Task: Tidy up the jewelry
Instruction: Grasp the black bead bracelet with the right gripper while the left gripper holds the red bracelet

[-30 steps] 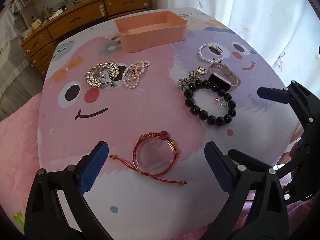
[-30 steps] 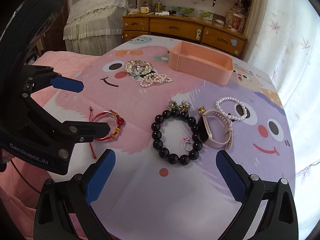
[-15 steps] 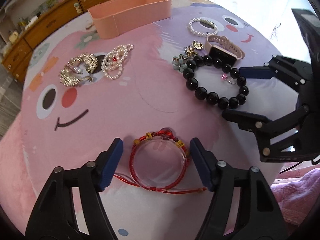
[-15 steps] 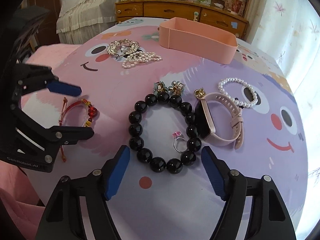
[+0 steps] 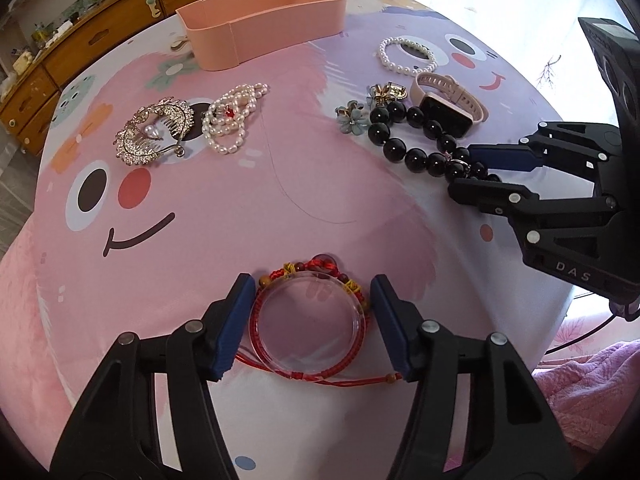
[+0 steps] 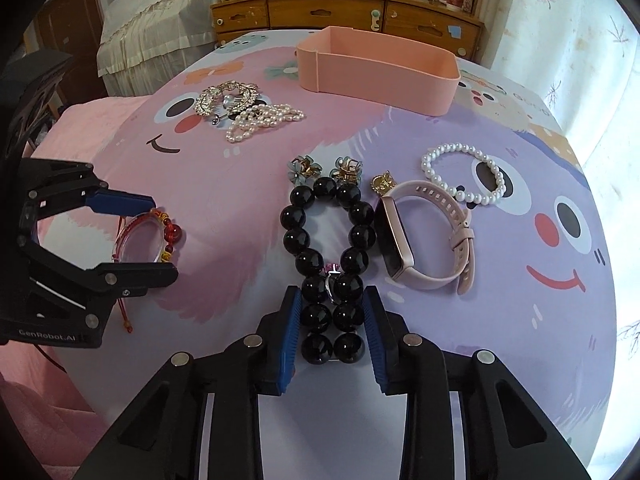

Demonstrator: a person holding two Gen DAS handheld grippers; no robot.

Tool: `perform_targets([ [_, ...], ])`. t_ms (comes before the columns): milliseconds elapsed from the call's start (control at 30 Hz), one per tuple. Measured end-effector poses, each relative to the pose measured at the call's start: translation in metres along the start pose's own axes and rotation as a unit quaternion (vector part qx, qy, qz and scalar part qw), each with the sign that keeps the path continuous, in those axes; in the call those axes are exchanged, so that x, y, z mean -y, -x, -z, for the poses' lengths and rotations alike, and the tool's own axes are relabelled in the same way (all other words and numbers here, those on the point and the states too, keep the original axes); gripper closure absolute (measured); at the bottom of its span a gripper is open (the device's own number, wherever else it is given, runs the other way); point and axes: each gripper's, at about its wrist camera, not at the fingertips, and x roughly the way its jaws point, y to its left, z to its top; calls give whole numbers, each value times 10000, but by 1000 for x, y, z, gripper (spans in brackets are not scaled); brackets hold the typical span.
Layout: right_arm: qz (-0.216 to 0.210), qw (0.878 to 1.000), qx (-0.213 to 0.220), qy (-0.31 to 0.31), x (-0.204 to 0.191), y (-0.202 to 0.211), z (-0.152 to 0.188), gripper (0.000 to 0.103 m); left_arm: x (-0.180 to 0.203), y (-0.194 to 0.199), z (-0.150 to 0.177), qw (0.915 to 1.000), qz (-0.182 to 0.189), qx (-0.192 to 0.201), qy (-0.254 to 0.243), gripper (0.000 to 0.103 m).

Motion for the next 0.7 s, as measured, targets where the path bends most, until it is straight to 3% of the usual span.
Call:
perform_targets([
  [133, -74, 9995, -9, -315, -1, 6, -2, 73, -5, 1, -1, 9998, 154, -23, 109, 46],
  [200, -97, 9990, 90, -425, -3, 14, -5, 89, -10, 3, 0, 9994, 276, -28, 212, 47],
  [500, 51, 9955, 256, -911, -8, 39, -12, 89, -28, 21, 1, 9980, 498, 151, 353, 47],
  [700, -81, 9898, 675, -1251, -11, 73, -26, 89, -41, 52, -1, 9968, 506, 493, 372, 47],
])
